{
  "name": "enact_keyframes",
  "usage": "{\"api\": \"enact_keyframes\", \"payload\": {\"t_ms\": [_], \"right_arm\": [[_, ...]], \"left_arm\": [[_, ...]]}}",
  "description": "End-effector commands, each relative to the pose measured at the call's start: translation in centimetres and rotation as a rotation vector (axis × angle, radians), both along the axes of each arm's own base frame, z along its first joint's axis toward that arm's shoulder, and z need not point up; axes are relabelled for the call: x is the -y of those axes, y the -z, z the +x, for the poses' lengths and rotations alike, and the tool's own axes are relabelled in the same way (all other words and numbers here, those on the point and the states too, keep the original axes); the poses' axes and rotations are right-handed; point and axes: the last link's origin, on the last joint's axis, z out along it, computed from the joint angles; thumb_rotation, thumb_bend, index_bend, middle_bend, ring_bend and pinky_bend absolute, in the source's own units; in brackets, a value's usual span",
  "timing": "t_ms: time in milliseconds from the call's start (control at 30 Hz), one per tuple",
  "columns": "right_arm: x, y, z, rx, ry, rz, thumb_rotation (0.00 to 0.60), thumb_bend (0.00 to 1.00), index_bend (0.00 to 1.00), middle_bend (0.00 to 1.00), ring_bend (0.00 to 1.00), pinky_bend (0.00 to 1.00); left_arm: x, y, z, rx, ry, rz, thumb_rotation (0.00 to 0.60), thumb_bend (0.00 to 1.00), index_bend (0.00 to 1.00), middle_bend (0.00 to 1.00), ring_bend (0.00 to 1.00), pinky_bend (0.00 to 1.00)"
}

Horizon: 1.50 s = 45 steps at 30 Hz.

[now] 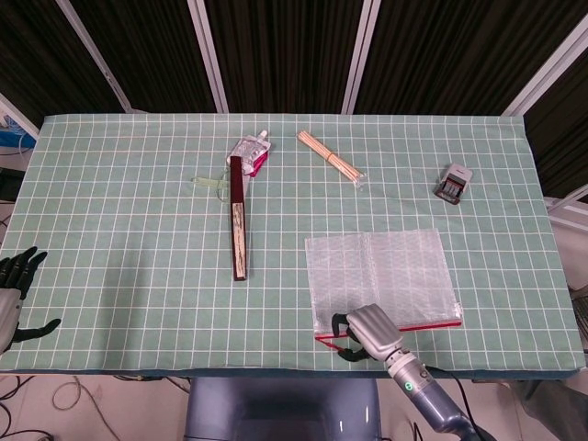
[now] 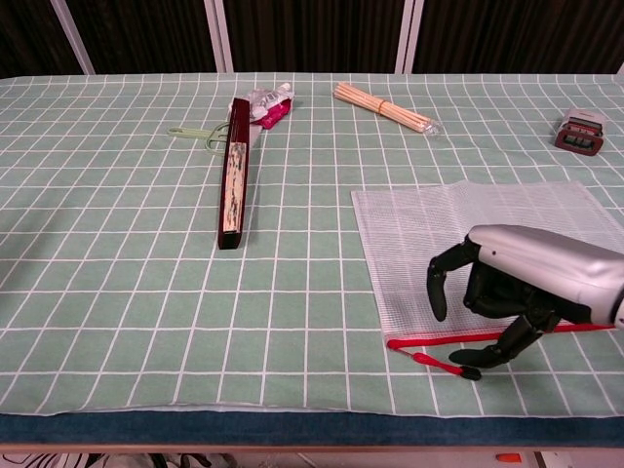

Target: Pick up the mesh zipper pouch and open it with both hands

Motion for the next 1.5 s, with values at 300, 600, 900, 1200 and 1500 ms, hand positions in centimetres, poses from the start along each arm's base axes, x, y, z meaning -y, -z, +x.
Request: {"api": "enact_keyframes", "payload": {"t_ms": [300,600,900,1200,1500], "right_arm": [[-0.5,1.8,0.1,-0.011,0.032,0.016,0.600,0.31,0.56,1.00,1.00,0.96],[-0.7,2.6,0.0,-0.023,0.054,0.024,0.600,0.36,0.56,1.00,1.00,0.96],[-0.7,2.8,-0.2,-0.031,0.078,0.025,0.600,0.39,0.56,1.00,1.00,0.96],[-0.9,2.9,-0.7,-0.049,0.100,0.028,0.600,0.42,0.56,1.00,1.00,0.96],[-1.1,2.9,-1.1,-0.052,0.115,0.027,0.600,0.42,0.56,1.00,1.00,0.96]], "left_arm": [[-0.1,0.0,0.0,0.006,-0.003,-0.002,0.600,0.10,0.00,0.00,0.00,0.00],[-0.1,0.0,0.0,0.010,-0.002,-0.004,0.600,0.10,0.00,0.00,0.00,0.00],[0.0,-0.1,0.0,0.015,-0.001,-0.005,0.600,0.10,0.00,0.00,0.00,0.00],[0.0,-0.1,0.0,0.017,0.001,-0.003,0.600,0.10,0.00,0.00,0.00,0.00],[0.0,-0.1,0.0,0.019,0.003,-0.003,0.600,0.10,0.00,0.00,0.00,0.00]]}}
